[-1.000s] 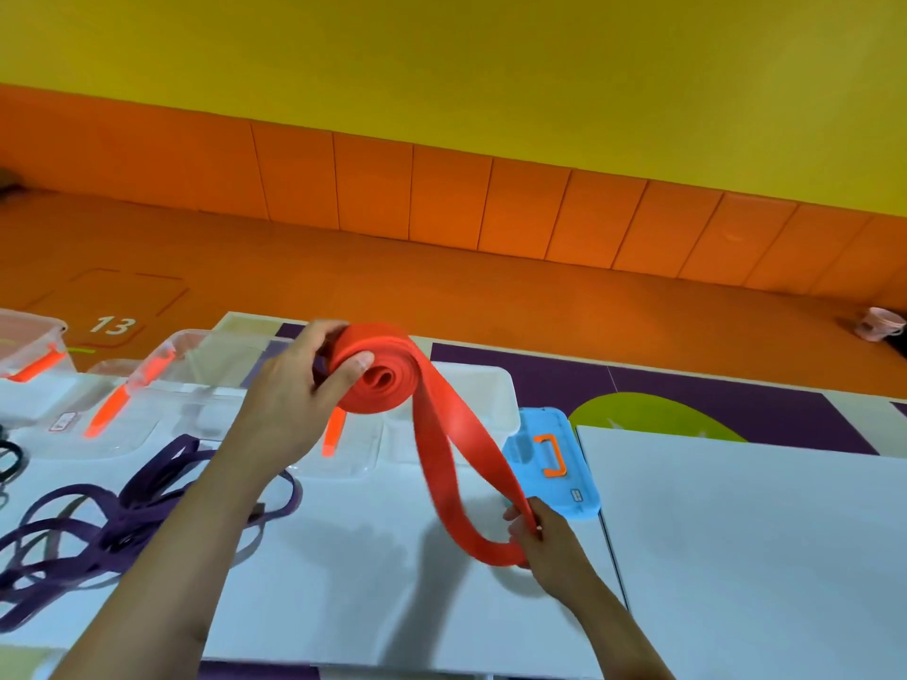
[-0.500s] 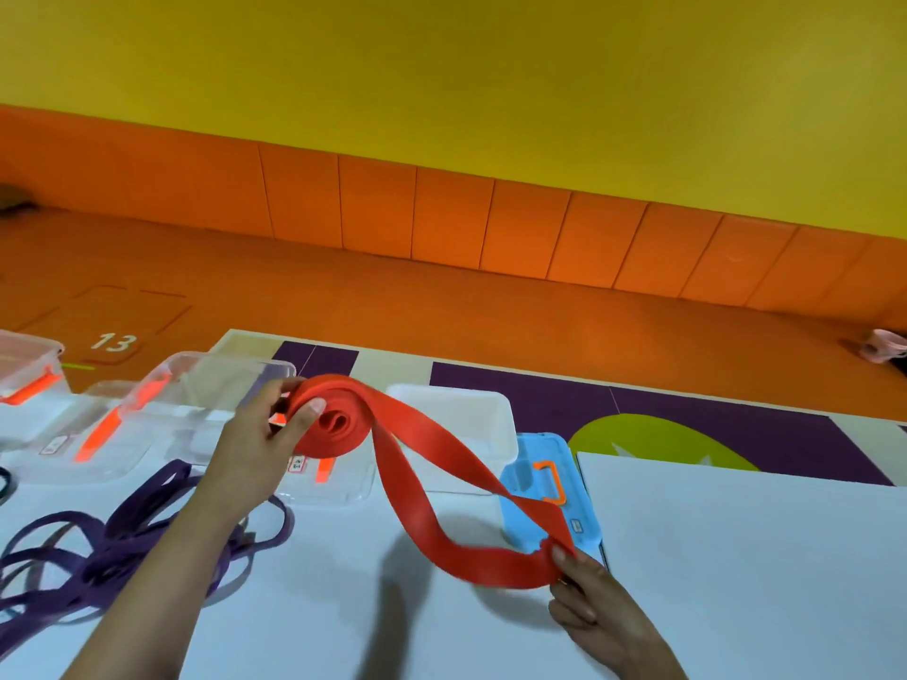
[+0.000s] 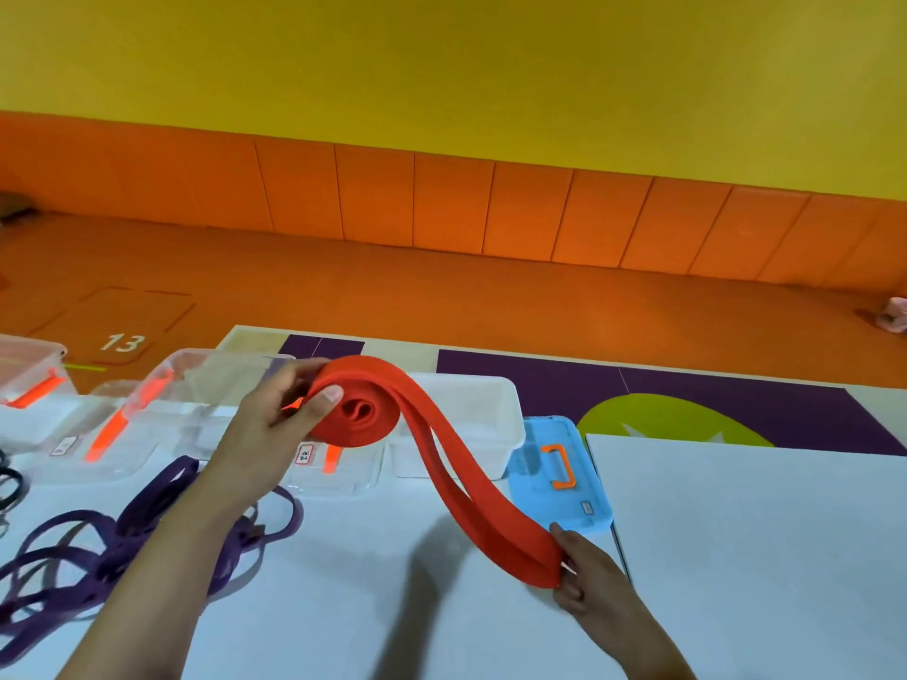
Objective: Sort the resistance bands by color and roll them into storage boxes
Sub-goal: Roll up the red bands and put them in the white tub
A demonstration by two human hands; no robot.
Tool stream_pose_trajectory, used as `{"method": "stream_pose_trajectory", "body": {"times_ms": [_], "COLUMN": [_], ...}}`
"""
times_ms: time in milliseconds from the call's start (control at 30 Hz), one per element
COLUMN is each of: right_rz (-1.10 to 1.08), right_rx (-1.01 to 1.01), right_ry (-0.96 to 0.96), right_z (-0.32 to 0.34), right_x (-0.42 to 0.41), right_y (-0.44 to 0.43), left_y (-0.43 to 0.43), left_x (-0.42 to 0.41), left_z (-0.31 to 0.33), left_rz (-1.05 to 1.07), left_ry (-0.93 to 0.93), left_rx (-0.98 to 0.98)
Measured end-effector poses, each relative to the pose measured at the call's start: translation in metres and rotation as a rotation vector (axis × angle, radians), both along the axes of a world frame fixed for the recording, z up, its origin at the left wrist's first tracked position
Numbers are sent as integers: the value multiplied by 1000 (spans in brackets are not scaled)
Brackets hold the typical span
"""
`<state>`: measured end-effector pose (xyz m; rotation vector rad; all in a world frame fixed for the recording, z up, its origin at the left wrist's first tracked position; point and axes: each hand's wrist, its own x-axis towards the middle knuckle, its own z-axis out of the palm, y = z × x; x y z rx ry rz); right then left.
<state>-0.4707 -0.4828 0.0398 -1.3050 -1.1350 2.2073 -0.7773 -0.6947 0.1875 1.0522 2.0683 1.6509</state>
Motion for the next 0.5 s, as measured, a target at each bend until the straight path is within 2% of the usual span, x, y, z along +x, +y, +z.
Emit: {"method": "stream_pose_trajectory", "body": {"times_ms": [100,167,267,367,433,500], "right_rz": [69,32,-4,197,398,462], "right_rx": [289,482,757,947,962,954], "right_ry": [-286,-381,-116,106,103,73], "right_z": [-9,5,56,116,133,133], "right_x": [-4,-17,-52,-78,-88,-95], "right_y": [-2,-2,-11,-36,-49,-59], "left_y": [-2,3,9,13,16,17], "left_x": [14,24,34,42,47,52], "left_z": [8,6,-1,-1,-3,-3], "left_rz": [-137,-196,-256,-259,-266,-292], "left_ry": [27,38,37,18,24,0], "left_rx": [-79,-114,-173,-237,-236,-212]}}
